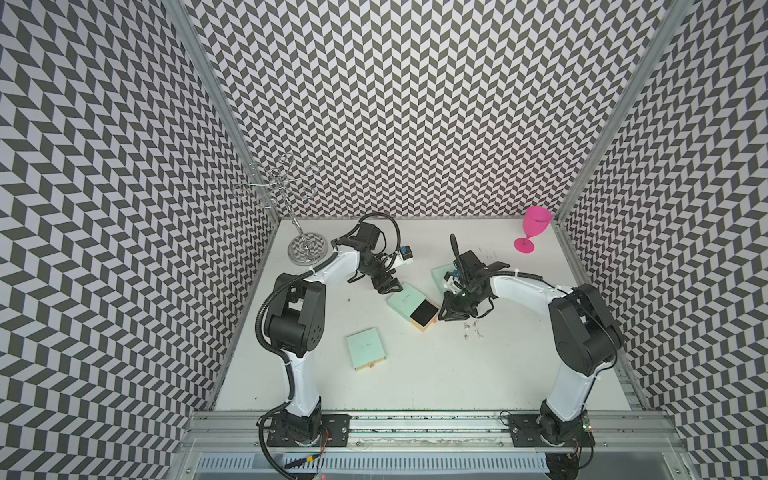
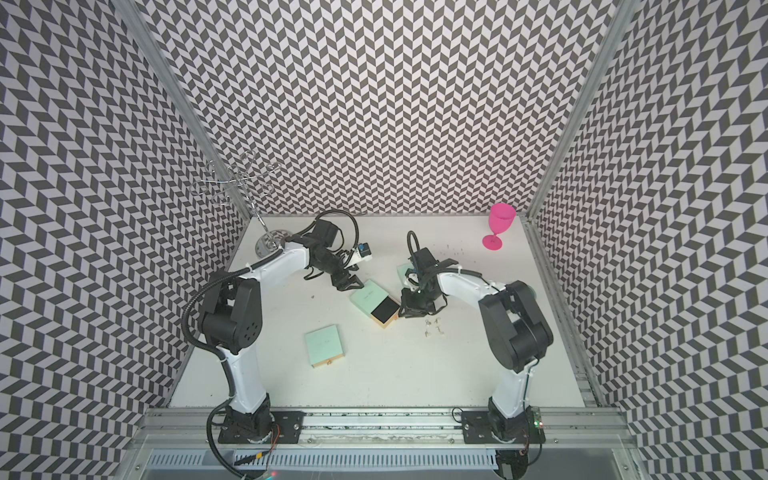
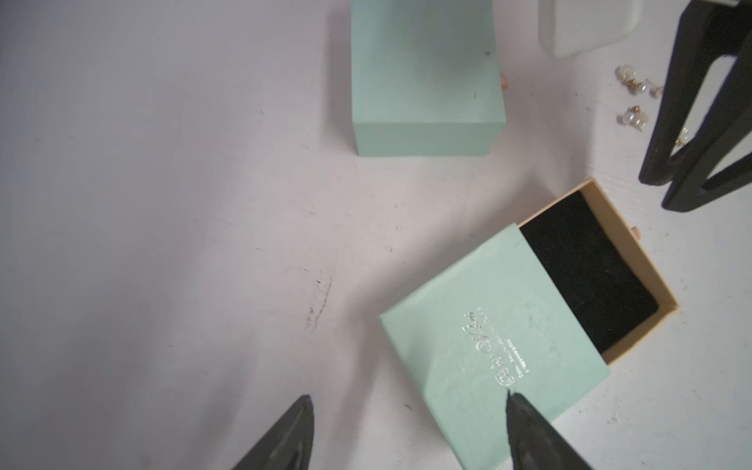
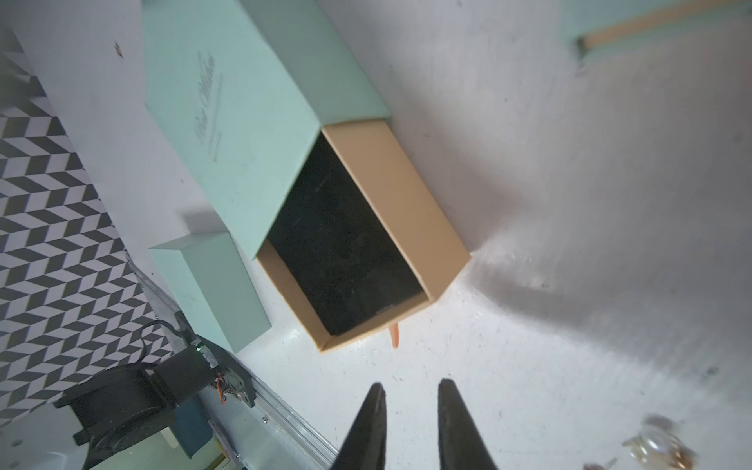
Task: Place the earrings into the drawer-style jewelry box
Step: Pick up the earring from the center of the board.
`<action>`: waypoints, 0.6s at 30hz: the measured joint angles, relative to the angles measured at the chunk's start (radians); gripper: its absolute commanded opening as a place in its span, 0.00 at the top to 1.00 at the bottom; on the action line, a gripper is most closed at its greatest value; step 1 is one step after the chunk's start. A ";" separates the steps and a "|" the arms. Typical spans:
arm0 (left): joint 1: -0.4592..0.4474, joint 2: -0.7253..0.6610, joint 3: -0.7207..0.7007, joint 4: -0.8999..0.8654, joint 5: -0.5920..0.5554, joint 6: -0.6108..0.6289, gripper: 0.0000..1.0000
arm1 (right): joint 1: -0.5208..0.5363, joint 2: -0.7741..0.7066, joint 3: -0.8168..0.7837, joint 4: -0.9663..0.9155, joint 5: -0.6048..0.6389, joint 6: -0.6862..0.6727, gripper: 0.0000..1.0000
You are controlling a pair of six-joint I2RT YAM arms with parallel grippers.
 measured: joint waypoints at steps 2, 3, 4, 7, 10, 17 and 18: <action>-0.002 -0.018 0.018 -0.010 0.006 0.000 0.24 | -0.003 -0.019 0.000 -0.026 0.034 -0.007 0.76; -0.003 -0.025 0.026 -0.017 0.008 0.001 0.24 | -0.004 -0.029 0.000 -0.037 0.049 -0.010 0.76; -0.004 -0.032 0.032 -0.022 0.009 0.001 0.24 | -0.006 -0.044 0.000 -0.052 0.071 -0.013 0.76; -0.004 -0.044 0.057 -0.039 0.011 0.006 0.24 | -0.009 -0.081 0.000 -0.095 0.135 -0.021 0.76; -0.003 -0.046 0.083 -0.051 0.012 0.007 0.23 | -0.009 -0.107 0.003 -0.135 0.205 -0.032 0.78; -0.001 -0.046 0.158 -0.061 0.033 -0.019 0.23 | -0.013 -0.113 -0.002 -0.187 0.315 -0.047 0.78; 0.000 -0.046 0.158 -0.060 0.037 -0.024 0.23 | -0.013 -0.113 -0.006 -0.188 0.323 -0.048 0.78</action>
